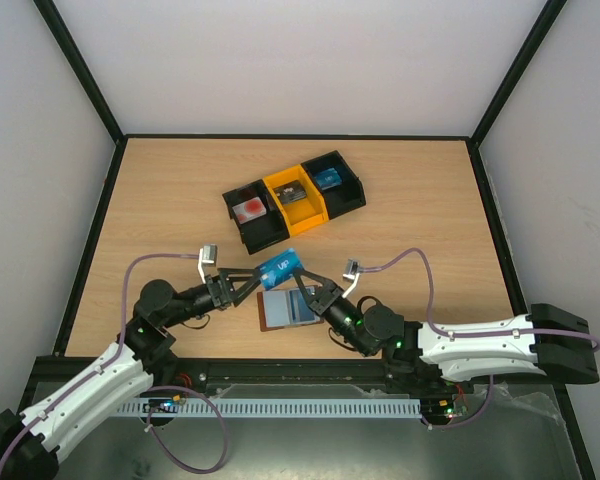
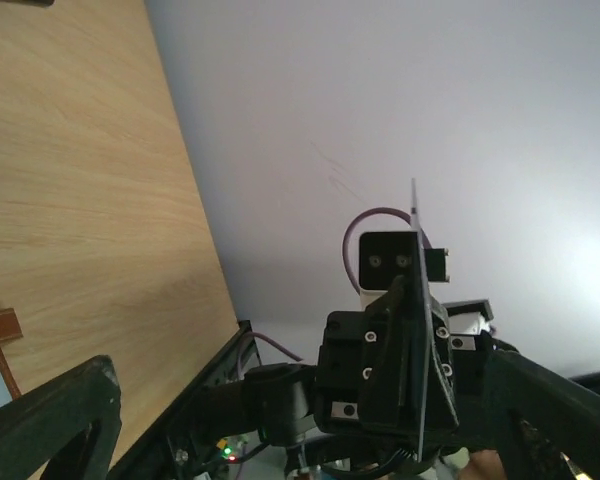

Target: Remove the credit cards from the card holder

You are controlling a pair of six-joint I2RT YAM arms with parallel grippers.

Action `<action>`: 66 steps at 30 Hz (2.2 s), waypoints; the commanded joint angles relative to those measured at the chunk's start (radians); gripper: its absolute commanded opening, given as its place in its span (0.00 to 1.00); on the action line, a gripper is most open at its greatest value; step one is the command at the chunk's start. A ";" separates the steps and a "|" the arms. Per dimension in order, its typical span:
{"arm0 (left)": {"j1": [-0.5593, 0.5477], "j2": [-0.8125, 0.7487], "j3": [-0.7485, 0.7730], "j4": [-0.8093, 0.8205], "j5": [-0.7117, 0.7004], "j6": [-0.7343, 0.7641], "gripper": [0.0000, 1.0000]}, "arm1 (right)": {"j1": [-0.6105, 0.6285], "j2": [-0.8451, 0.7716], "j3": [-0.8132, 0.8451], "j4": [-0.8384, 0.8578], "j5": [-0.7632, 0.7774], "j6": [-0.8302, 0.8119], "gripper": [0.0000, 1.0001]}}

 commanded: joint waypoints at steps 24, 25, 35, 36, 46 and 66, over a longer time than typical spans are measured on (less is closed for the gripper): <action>0.007 0.179 0.319 -0.570 -0.196 0.456 1.00 | -0.746 -0.080 0.118 -0.370 -0.315 -0.379 0.02; 0.007 0.189 0.335 -0.586 -0.201 0.475 1.00 | -0.785 -0.050 0.127 -0.356 -0.344 -0.379 0.02; 0.015 0.232 0.418 -0.685 -0.218 0.612 1.00 | -1.021 0.354 0.293 -0.195 -0.488 -0.384 0.02; 0.015 0.230 0.418 -0.689 -0.218 0.616 1.00 | -1.031 0.394 0.310 -0.179 -0.486 -0.386 0.02; 0.024 0.225 0.400 -0.697 -0.191 0.656 1.00 | -1.056 0.750 0.540 -0.149 -0.446 -0.421 0.02; 0.030 0.228 0.388 -0.684 -0.171 0.667 1.00 | -1.059 1.125 0.803 -0.128 -0.557 -0.362 0.02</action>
